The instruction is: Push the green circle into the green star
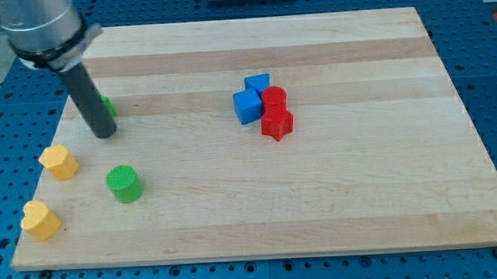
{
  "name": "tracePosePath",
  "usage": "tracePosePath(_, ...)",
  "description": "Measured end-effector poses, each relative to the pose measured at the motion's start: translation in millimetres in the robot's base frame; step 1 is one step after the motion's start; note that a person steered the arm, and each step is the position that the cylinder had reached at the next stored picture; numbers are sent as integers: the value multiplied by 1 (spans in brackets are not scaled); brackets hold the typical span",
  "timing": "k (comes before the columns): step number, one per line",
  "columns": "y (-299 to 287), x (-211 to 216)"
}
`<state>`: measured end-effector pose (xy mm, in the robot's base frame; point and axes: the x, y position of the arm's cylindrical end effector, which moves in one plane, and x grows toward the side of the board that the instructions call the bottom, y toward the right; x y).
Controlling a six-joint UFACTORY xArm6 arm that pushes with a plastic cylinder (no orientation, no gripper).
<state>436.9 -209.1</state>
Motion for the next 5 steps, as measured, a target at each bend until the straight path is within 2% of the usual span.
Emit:
tracePosePath(1, 42, 10)
tracePosePath(3, 123, 99)
tracePosePath(4, 115, 138)
tracePosePath(5, 96, 156)
